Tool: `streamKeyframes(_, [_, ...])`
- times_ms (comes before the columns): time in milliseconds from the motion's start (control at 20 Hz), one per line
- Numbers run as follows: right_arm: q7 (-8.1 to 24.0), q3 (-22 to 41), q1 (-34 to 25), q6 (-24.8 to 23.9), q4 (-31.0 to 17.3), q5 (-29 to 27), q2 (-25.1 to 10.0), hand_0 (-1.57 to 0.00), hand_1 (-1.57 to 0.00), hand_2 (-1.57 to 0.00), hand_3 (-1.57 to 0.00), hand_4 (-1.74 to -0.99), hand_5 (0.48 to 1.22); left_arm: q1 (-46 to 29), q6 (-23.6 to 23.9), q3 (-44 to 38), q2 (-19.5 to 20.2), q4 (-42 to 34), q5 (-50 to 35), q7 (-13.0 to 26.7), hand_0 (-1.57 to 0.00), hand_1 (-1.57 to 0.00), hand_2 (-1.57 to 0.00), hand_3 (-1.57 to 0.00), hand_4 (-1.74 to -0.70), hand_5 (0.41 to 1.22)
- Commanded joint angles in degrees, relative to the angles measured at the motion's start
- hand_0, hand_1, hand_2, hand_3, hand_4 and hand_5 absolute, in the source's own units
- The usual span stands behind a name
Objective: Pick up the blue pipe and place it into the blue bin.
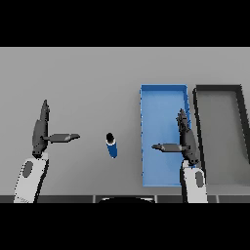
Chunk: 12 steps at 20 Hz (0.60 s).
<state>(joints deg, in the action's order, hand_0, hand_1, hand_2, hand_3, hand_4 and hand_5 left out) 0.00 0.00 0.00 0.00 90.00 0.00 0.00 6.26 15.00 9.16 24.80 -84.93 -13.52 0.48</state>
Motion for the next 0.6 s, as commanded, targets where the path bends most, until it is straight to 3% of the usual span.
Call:
streamKeyframes(0, [-0.05,-0.09,0.07,0.03,0.04,-0.10,-0.11,0.00,0.00,0.00,0.00,-1.210,0.594,-0.05,0.11,0.09,-0.11,-0.13,0.08,-0.28,0.00,0.00,0.00,0.00,-0.97,0.594])
streamKeyframes(250, [0.14,-0.68,0.76,0.88,0.92,-1.05,-1.23,0.00,0.00,0.00,0.00,-1.210,0.594,-0.70,1.15,1.13,-0.92,-1.23,1.06,-0.28,0.00,0.00,0.00,0.00,-0.97,0.594])
streamKeyframes(350, [-5.17,3.17,2.46,2.96,3.13,6.64,-7.41,0.00,0.00,0.00,0.00,-1.206,0.592,-1.10,-10.24,4.23,5.93,-1.55,1.13,-4.17,0.00,0.00,0.00,0.00,-0.97,0.595])
streamKeyframes(550, [-5.96,5.18,3.99,3.86,5.53,10.35,-10.19,0.00,0.00,0.00,0.00,-1.190,0.586,-0.36,-16.85,5.17,9.92,-0.18,1.03,-5.86,0.00,0.00,0.00,0.00,-0.97,0.597])
